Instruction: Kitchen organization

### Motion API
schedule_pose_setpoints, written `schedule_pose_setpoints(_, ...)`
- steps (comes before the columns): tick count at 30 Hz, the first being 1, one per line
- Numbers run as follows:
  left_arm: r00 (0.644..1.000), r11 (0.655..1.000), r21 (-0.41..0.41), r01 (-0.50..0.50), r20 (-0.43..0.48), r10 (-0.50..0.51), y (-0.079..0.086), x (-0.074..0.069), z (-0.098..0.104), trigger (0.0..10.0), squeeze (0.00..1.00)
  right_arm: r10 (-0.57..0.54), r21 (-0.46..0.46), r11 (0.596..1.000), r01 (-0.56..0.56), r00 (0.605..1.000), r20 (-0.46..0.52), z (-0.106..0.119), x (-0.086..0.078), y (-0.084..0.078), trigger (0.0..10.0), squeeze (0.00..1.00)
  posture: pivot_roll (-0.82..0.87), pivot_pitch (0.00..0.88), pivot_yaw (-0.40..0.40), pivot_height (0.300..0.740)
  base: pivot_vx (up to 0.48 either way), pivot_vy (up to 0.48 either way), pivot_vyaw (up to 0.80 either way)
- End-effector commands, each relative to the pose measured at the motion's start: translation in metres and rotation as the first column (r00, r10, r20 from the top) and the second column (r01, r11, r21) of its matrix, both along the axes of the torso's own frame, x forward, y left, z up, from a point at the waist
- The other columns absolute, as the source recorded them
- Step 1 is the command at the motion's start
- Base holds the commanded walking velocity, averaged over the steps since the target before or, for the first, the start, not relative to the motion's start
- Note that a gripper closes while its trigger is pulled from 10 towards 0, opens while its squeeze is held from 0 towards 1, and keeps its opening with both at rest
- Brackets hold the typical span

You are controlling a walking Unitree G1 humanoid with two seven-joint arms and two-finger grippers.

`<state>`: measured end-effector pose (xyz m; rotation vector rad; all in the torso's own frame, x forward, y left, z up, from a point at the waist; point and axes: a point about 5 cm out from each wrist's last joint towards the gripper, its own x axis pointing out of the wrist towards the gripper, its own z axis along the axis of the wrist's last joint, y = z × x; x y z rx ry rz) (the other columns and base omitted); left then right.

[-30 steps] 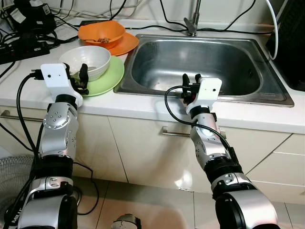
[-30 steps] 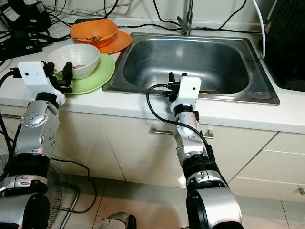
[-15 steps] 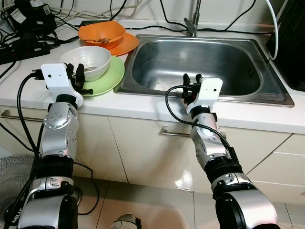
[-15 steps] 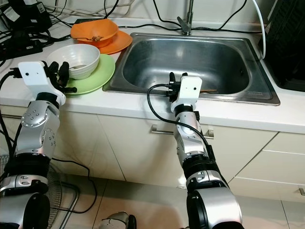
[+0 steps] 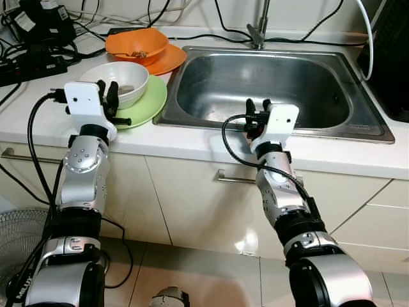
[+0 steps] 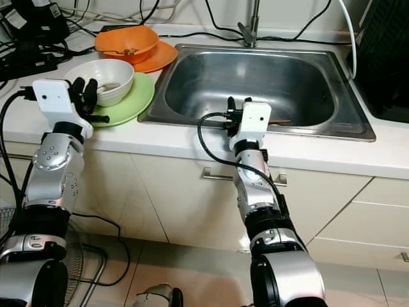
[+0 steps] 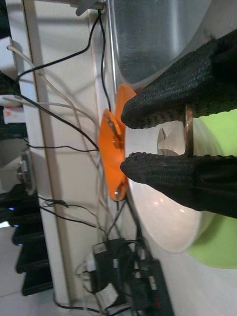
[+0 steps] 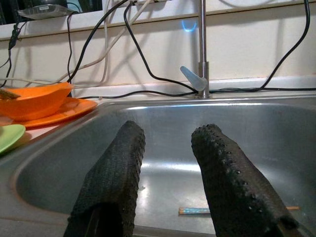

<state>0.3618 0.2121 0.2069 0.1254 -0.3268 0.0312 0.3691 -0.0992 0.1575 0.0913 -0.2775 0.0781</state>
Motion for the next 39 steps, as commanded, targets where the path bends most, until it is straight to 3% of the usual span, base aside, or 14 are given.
schedule_pose_setpoints(1, 0.998, 0.999, 0.044, -0.006, 0.07, 0.003, -0.001, -0.001, 0.016, 0.0, 0.0, 0.005, 0.008, 1.0, -0.005, 1.0, 0.013, 0.004, 0.001, 0.002, 10.0, 0.0, 0.21, 0.0, 0.064, 0.74, 0.0, 0.0, 0.0)
schedule_pose_setpoints(8, 0.981, 0.979, 0.202, -0.017, 0.193, -0.023, -0.013, -0.006, 0.045, 0.0, 0.0, 0.002, 0.005, 1.0, -0.002, 1.0, 0.012, 0.004, 0.001, 0.0, 10.0, 0.0, 0.21, 0.0, 0.063, 0.74, 0.0, 0.0, 0.0)
schedule_pose_setpoints(9, 0.978, 0.974, 0.226, -0.017, 0.208, -0.031, -0.016, -0.007, 0.048, 0.7, 0.0, 0.001, 0.005, 1.0, -0.001, 1.0, 0.012, 0.004, 0.001, 0.0, 10.0, 0.0, 0.21, 0.0, 0.063, 0.74, 0.0, 0.0, 0.0)
schedule_pose_setpoints(10, 0.969, 0.962, 0.272, -0.011, 0.242, -0.057, -0.023, -0.008, 0.056, 10.0, 0.0, 0.001, 0.004, 1.0, -0.001, 1.0, 0.011, 0.003, 0.001, 0.0, 10.0, 0.0, 0.21, 0.0, 0.062, 0.74, 0.0, 0.0, 0.0)
schedule_pose_setpoints(12, 0.963, 0.958, 0.287, -0.002, 0.26, -0.076, -0.027, -0.009, 0.061, 10.0, 0.0, 0.001, 0.004, 1.0, -0.001, 1.0, 0.01, 0.003, 0.001, 0.0, 10.0, 0.0, 0.21, 0.0, 0.062, 0.74, 0.0, 0.0, 0.0)
schedule_pose_setpoints(17, 0.92, 0.918, 0.36, 0.166, 0.279, -0.276, -0.068, -0.014, 0.077, 10.0, 0.0, 0.003, -0.006, 1.0, -0.003, 1.0, 0.01, 0.003, 0.001, 0.0, 10.0, 0.0, 0.21, 0.0, 0.065, 0.74, 0.0, 0.0, 0.0)
schedule_pose_setpoints(22, 0.892, 0.903, 0.328, 0.278, 0.261, -0.37, -0.087, -0.017, 0.079, 10.0, 0.0, 0.007, -0.025, 1.0, -0.006, 1.0, 0.019, 0.004, 0.001, 0.0, 10.0, 0.0, 0.2, 0.0, 0.067, 0.74, 0.0, 0.0, 0.0)
schedule_pose_setpoints(23, 0.887, 0.903, 0.301, 0.307, 0.254, -0.386, -0.089, -0.017, 0.079, 10.0, 0.0, 0.001, -0.042, 0.999, 0.0, 1.0, 0.025, 0.005, 0.001, -0.001, 10.0, 0.23, 0.2, 0.0, 0.066, 0.74, 0.0, 0.0, 0.0)
schedule_pose_setpoints(24, 0.883, 0.902, 0.278, 0.329, 0.248, -0.399, -0.091, -0.017, 0.079, 10.0, 0.0, -0.003, -0.057, 0.998, 0.005, 0.999, 0.032, 0.006, 0.001, -0.002, 10.0, 0.83, 0.19, 0.0, 0.066, 0.74, 0.0, 0.0, 0.0)
schedule_pose_setpoints(25, 0.878, 0.901, 0.246, 0.356, 0.241, -0.413, -0.093, -0.017, 0.079, 10.0, 0.0, -0.003, -0.082, 0.997, 0.007, 0.999, 0.042, 0.007, 0.001, -0.004, 10.0, 1.0, 0.19, 0.0, 0.066, 0.74, 0.0, 0.0, 0.0)
schedule_pose_setpoints(28, 0.877, 0.901, 0.233, 0.366, 0.237, -0.417, -0.093, -0.017, 0.079, 10.0, 0.0, -0.002, -0.113, 0.994, 0.008, 0.999, 0.053, 0.008, 0.001, -0.004, 10.0, 1.0, 0.19, 0.0, 0.07, 0.74, 0.0, 0.0, 0.0)
schedule_pose_setpoints(31, 0.876, 0.9, 0.195, 0.391, 0.222, -0.429, -0.093, -0.017, 0.077, 10.0, 0.0, 0.039, -0.316, 0.949, 0.007, 0.99, 0.139, 0.017, 0.0, 0.001, 10.0, 1.0, 0.19, 0.0, 0.071, 0.74, 0.0, 0.0, 0.0)
schedule_pose_setpoints(37, 0.875, 0.899, 0.154, 0.411, 0.212, -0.436, -0.091, -0.018, 0.076, 10.0, 0.0, 0.112, -0.433, 0.901, -0.02, 0.975, 0.189, 0.025, 0.0, 0.013, 10.0, 1.0, 0.19, 0.001, 0.07, 0.74, 0.0, 0.0, 0.0)
schedule_pose_setpoints(39, 0.873, 0.893, 0.144, 0.426, 0.195, -0.448, -0.091, -0.018, 0.074, 10.0, 0.0, 0.171, -0.511, 0.858, -0.048, 0.965, 0.197, 0.027, -0.001, 0.024, 10.0, 1.0, 0.19, 0.002, 0.066, 0.74, 0.0, 0.0, 0.0)
